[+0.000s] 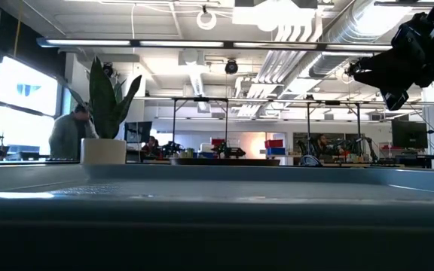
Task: Pick and place plate/cup/fork/spoon on tray
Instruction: Put the brown cup on the top left of the blue tray
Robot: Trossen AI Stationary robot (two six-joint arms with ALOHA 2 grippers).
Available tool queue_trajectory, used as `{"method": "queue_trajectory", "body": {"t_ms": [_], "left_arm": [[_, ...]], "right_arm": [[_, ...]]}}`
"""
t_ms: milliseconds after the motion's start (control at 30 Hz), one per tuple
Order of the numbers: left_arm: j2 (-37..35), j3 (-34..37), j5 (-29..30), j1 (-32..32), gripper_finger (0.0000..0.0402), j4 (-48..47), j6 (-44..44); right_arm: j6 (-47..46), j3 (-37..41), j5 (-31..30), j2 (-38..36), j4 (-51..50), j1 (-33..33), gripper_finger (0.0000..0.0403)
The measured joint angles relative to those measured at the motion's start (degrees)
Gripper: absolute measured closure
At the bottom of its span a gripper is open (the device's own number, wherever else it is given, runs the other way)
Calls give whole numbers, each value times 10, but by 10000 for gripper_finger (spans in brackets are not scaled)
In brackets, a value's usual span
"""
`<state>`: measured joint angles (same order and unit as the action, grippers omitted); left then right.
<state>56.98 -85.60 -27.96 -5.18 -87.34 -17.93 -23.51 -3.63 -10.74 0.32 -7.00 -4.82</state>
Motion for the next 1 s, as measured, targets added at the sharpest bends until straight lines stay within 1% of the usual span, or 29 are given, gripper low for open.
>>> {"method": "queue_trajectory", "body": {"t_ms": [100, 267, 467, 667, 833, 1000], "left_arm": [[15, 0, 14, 44, 245, -3, -22], [38, 3, 85, 128, 245, -19, -57], [50, 47, 132, 218, 245, -8, -118], [57, 120, 135, 288, 245, 45, -176], [67, 167, 135, 332, 245, 90, -214], [89, 200, 139, 366, 245, 107, -236]], "right_arm": [[0, 0, 0, 0, 0, 0, 286], [0, 0, 0, 0, 0, 0, 286], [0, 0, 0, 0, 0, 0, 286], [0, 0, 0, 0, 0, 0, 286], [0, 0, 0, 0, 0, 0, 286], [0, 0, 0, 1, 0, 0, 286]]}}
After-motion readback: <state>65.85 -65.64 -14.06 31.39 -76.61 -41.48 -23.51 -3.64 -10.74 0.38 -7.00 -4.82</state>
